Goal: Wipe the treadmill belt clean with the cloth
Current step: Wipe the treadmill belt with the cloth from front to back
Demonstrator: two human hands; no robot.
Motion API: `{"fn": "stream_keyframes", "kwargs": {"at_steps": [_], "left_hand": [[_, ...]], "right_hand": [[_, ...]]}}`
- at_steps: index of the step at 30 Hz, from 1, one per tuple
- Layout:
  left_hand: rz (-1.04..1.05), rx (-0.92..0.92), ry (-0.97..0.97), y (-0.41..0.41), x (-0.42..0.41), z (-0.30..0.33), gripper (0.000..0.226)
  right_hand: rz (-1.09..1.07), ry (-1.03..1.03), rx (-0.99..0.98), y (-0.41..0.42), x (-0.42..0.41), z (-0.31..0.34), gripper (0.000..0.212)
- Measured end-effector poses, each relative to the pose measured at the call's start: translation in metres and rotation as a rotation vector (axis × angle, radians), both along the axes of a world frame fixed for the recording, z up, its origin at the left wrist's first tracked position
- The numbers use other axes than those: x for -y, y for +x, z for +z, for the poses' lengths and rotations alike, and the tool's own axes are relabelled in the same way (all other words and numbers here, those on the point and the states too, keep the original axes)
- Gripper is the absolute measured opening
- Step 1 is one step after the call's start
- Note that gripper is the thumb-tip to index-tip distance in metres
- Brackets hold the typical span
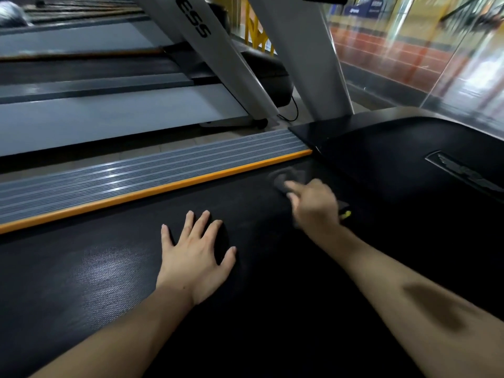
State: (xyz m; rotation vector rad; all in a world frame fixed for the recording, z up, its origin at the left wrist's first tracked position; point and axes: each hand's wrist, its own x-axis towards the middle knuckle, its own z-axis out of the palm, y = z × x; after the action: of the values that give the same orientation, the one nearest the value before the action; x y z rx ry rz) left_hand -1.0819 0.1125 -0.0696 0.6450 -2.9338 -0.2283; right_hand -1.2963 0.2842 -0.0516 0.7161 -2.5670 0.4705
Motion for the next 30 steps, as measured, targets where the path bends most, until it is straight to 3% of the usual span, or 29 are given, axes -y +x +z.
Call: {"fn": "stream_keyframes", "kwargs": {"at_steps": [3, 5, 7, 10, 13, 16, 19, 21, 24, 26, 28, 30], "left_hand": [[0.007, -0.006, -0.004, 0.000, -0.002, 0.001, 0.078], [0.006, -0.004, -0.011, 0.001, -0.002, 0.002, 0.078], [0.011, -0.009, -0.008, 0.001, -0.002, 0.001, 0.076], [0.001, -0.004, -0.008, 0.001, -0.001, 0.000, 0.073], [-0.002, -0.012, -0.008, 0.000, 0.000, -0.002, 0.072], [0.000, -0.022, -0.001, 0.000, 0.000, -0.003, 0.074], [0.006, -0.010, -0.015, 0.000, 0.000, -0.002, 0.077], [0.005, -0.016, -0.017, 0.001, -0.001, -0.001, 0.078], [0.008, -0.025, -0.012, 0.000, 0.000, -0.002, 0.074], [0.006, -0.025, -0.010, -0.001, 0.000, -0.003, 0.072], [0.004, -0.019, -0.012, -0.001, 0.000, -0.003, 0.072], [0.003, -0.012, -0.015, -0.002, 0.000, -0.002, 0.073]], "right_hand": [[0.330, -0.016, 0.076, 0.065, 0.033, -0.003, 0.029], [0.429, 0.005, 0.059, 0.056, 0.029, 0.001, 0.033], [0.329, 0.088, 0.025, 0.012, 0.005, 0.001, 0.035], [-0.039, 0.121, 0.060, -0.056, -0.051, 0.006, 0.031], [-0.208, 0.071, 0.068, -0.046, -0.051, 0.011, 0.030], [0.036, 0.047, -0.046, 0.016, -0.012, 0.006, 0.024], [0.326, 0.038, 0.079, 0.081, 0.017, 0.005, 0.030], [0.413, 0.023, 0.091, 0.072, 0.014, 0.009, 0.034], [0.220, 0.092, -0.049, 0.000, -0.025, -0.001, 0.033], [-0.029, 0.093, -0.003, -0.044, -0.058, 0.002, 0.027], [-0.191, 0.051, 0.041, -0.050, -0.066, 0.005, 0.026], [-0.219, 0.063, 0.039, -0.028, -0.050, 0.009, 0.026]]}}
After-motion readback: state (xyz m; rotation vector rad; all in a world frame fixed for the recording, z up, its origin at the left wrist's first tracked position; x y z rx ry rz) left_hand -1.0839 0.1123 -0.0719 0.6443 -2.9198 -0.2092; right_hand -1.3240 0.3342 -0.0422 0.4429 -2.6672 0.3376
